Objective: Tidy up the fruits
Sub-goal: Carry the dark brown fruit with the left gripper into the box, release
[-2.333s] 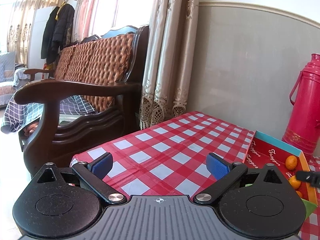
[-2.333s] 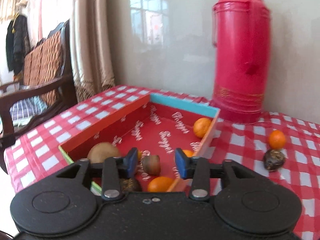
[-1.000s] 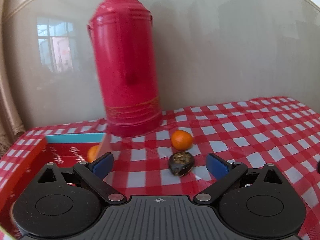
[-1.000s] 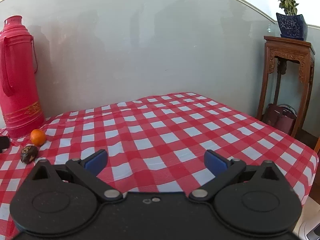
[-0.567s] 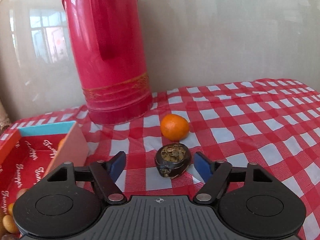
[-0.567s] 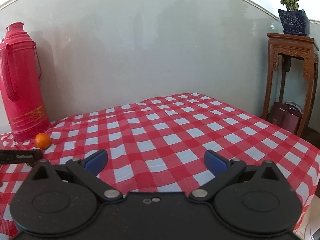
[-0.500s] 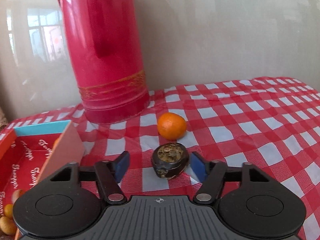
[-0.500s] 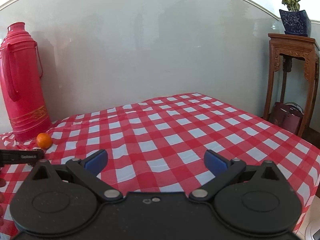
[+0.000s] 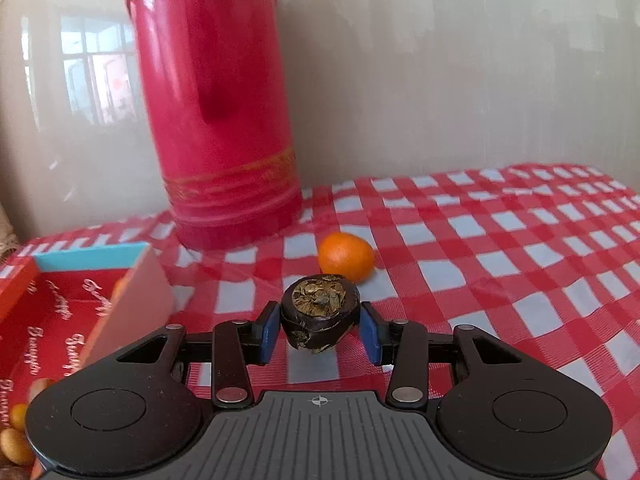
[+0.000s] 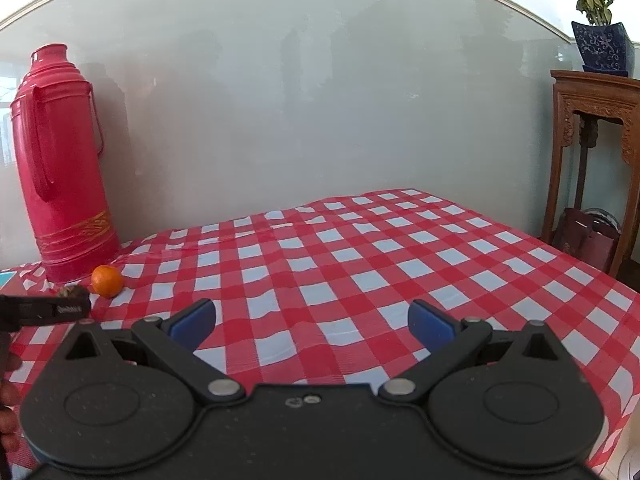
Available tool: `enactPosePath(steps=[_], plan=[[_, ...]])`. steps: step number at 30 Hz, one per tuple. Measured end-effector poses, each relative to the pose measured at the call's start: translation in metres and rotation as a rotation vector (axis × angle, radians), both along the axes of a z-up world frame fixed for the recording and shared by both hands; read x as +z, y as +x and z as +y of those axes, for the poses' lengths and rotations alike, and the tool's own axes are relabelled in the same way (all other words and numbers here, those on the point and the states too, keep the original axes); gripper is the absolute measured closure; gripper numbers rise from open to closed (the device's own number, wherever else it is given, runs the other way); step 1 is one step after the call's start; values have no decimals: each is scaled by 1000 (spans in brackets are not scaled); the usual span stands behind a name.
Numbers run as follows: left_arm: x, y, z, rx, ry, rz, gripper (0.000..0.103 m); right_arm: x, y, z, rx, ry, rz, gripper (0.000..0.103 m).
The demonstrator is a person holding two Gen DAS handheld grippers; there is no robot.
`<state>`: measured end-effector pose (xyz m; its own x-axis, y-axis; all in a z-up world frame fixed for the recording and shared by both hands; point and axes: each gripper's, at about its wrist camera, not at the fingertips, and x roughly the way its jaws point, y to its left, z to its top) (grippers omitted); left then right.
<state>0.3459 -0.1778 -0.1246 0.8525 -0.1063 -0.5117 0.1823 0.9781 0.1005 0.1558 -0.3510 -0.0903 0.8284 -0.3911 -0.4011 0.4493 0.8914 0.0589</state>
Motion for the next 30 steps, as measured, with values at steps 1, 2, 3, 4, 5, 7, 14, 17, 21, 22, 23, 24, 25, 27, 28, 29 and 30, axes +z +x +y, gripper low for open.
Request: enactPosePath(steps=[1,2,3,4,5,7,14,17,21,22,23,24,25,27,28,29,30], plan=[[4,-3,3,2,-2,-11,61,0,0,1,6,0,-1,6],[9,-7,7,5,-4,-22,61,0,1,3,9,-2,-1,6],[15,-12,13,11,-8,-34,61,0,1,5,13,-5,-1,6],[20,-16,19,18,-12,-43,61,0,2,7,19,-7,0,6],[26,-21,26,27,-16,-52,61,0,3,9,27,-8,0,6],[36,-30,43,57,-15,-75,60,0,3,14,40,-14,0,6],[44,-43,127,241,4,-75,60,0,8,39,107,-44,-2,6],[36,-41,162,319,-5,-30,60,0,10,52,142,-59,-4,6],[21,-35,195,405,-16,26,60,-1,14,70,194,-85,-5,6],[17,-34,200,414,-17,39,60,-1,15,74,207,-90,-3,6],[14,-34,204,420,-17,48,60,-1,16,78,221,-91,-1,6],[12,-34,207,420,-17,59,60,-1,17,83,234,-94,-1,6],[10,-33,209,414,-18,74,60,0,18,87,244,-98,-2,6],[8,-34,212,416,-24,89,60,1,21,96,263,-106,-2,6],[7,-35,213,414,-33,94,60,1,22,99,272,-106,-1,6],[7,-36,214,416,-41,92,59,1,24,102,281,-105,-1,6],[7,-38,213,418,-44,93,57,2,25,106,289,-105,-1,6]])
